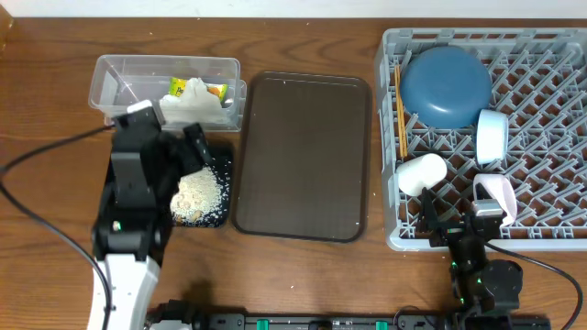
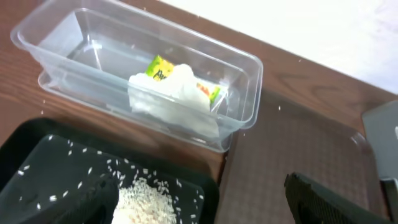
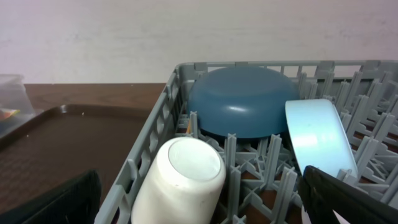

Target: Sort waste into correct bins and load items into the dishwasher rack

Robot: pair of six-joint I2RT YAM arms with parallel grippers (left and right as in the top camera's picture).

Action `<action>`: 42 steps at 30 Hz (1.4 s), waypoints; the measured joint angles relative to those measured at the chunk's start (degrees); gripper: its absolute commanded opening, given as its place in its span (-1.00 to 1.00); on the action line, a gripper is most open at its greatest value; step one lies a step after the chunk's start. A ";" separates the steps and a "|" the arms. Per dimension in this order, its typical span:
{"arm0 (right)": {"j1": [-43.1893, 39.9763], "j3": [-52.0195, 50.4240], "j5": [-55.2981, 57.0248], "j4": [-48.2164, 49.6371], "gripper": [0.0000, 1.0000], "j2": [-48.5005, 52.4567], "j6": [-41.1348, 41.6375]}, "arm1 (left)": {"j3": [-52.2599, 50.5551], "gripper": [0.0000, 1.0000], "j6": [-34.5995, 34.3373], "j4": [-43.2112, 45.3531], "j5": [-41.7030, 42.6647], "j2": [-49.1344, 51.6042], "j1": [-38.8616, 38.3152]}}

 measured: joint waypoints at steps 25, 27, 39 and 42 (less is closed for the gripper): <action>0.00 0.00 0.00 0.00 0.98 0.00 0.00 | -32.54 0.76 15.93 19.06 2.01 -31.47 0.00; 0.00 0.00 0.02 0.00 0.98 0.00 0.00 | -33.92 0.76 16.68 19.15 2.27 -33.55 0.00; 0.00 0.00 0.00 0.00 0.98 0.00 -0.02 | -42.34 0.76 19.15 20.65 3.69 -43.76 0.00; 0.00 0.00 0.00 0.00 0.99 0.00 0.00 | -43.50 0.76 19.26 21.00 3.91 -45.11 0.00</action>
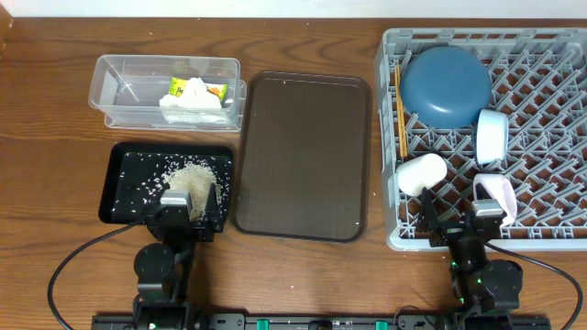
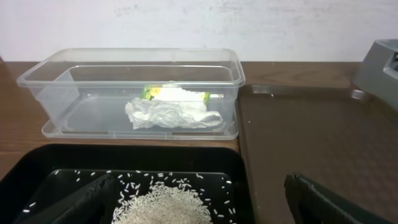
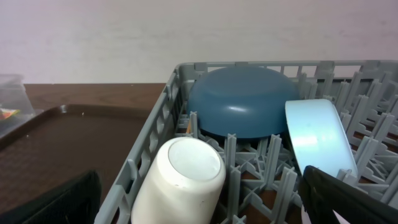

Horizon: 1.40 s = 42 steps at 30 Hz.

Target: Sort waste into correct bins and load items into the dishwasher rack

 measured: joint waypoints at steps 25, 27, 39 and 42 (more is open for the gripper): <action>0.00 0.00 0.00 0.00 0.98 0.00 0.00 | -1.55 0.76 0.00 0.28 0.15 -7.67 0.00; 0.00 0.00 0.00 0.00 0.98 0.00 0.00 | -1.55 0.76 0.00 0.35 0.17 -8.44 0.00; 0.00 0.00 0.00 0.00 0.98 0.00 0.00 | -1.57 0.75 0.61 5.31 0.13 -9.18 0.00; 0.00 0.00 0.02 -0.02 0.99 0.00 0.00 | -1.57 0.76 1.55 8.57 0.15 -9.22 0.00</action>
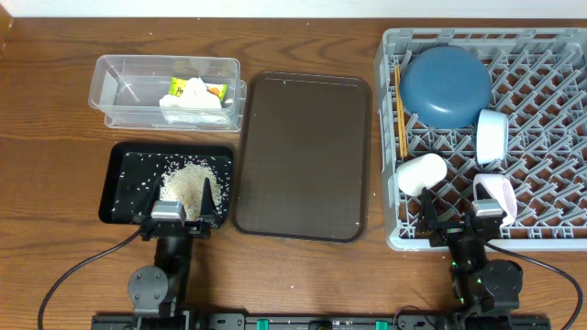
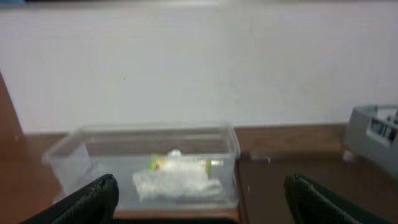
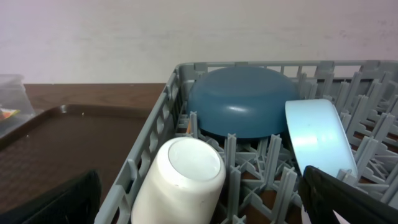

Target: Sort waste into correct bins and load items into the dishwasher rack

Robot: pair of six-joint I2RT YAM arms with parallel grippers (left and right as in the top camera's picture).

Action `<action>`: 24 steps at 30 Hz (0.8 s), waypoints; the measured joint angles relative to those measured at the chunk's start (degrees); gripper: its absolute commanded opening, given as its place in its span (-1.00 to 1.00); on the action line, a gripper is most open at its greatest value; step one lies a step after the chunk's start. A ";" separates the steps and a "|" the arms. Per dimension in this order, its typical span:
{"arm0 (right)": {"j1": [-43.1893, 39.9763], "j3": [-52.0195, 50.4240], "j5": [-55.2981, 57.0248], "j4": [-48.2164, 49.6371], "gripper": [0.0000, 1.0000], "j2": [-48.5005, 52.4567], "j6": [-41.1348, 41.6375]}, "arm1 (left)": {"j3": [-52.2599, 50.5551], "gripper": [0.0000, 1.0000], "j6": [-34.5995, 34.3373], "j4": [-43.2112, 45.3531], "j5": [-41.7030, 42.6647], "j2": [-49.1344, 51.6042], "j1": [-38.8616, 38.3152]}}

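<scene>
A clear bin (image 1: 165, 92) at the back left holds crumpled white tissue (image 1: 194, 108) and a yellow-green wrapper (image 1: 186, 88); the left wrist view shows the bin (image 2: 146, 165) straight ahead. In front of it a black tray (image 1: 128, 183) carries a heap of rice (image 1: 188, 183). The grey dishwasher rack (image 1: 550, 229) at right holds a blue bowl (image 1: 447, 85), chopsticks (image 1: 400, 110), a white cup (image 1: 420, 172) and two pale blue cups (image 1: 492, 135). My left gripper (image 1: 179, 218) stands open at the black tray's near rim. My right gripper (image 1: 459, 225) is open at the rack's near wall, holding nothing.
A brown serving tray (image 1: 303, 156) lies between the black tray and the rack. Both arms sit folded low at the table's front edge. A white wall (image 2: 199, 62) stands behind the table.
My left gripper has drawn back slightly toward the front edge and its camera now looks level, so the rice tray has dropped out of its view. The right arm has not moved.
At first my left arm reached over the black rice tray, close to the clear bin, gripper open. Then it was folded back at the table's front edge behind the tray. Now it sits slightly further back. The right gripper stayed open at the rack throughout.
</scene>
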 measured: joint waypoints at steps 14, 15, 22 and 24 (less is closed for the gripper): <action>0.00 0.00 0.00 0.02 0.98 0.00 0.00 | 0.00 0.76 2.82 -7.17 0.00 0.00 2.23; 0.00 0.00 -0.02 0.02 0.98 0.00 0.00 | 0.00 0.76 2.89 -8.55 0.00 0.00 2.25; 0.00 0.00 0.00 0.02 0.99 0.00 0.00 | 0.35 0.76 2.91 -12.11 -0.79 0.00 2.25; 0.00 0.00 0.00 0.02 0.99 0.00 0.00 | 0.37 0.76 2.91 -12.15 -0.90 0.00 2.25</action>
